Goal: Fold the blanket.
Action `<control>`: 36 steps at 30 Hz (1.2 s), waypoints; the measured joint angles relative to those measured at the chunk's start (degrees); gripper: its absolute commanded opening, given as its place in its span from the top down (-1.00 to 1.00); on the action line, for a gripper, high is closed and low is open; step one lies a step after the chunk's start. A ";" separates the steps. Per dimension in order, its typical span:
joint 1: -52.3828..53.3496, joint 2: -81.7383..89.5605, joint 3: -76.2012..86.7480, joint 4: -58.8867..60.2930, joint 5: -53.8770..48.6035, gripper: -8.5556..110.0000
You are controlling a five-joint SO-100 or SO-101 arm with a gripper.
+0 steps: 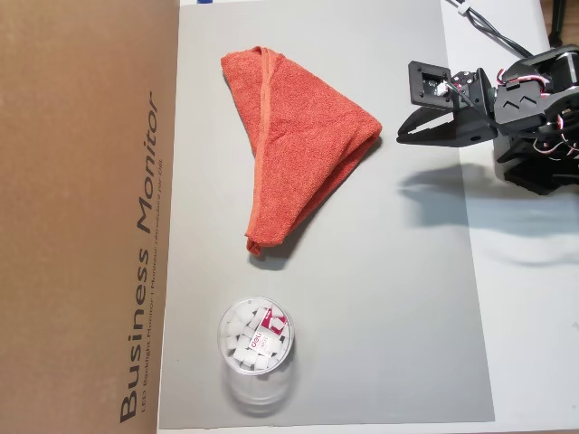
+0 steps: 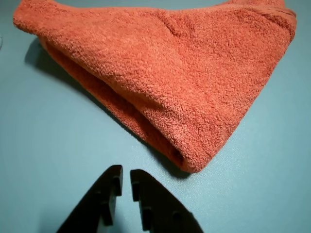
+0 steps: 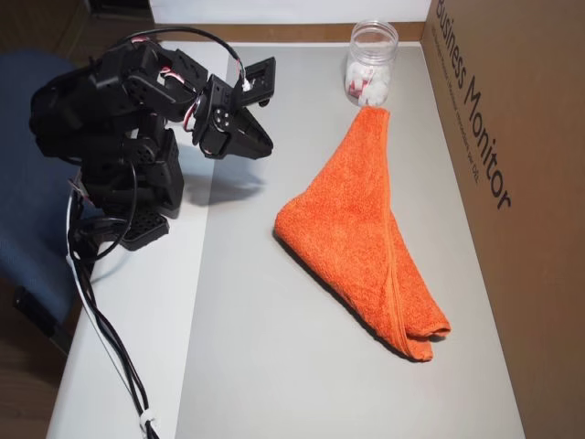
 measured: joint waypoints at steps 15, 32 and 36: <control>0.00 10.90 10.37 0.00 0.00 0.86; 0.00 11.60 15.38 0.00 0.00 0.86; 0.00 11.60 15.47 2.64 0.00 0.86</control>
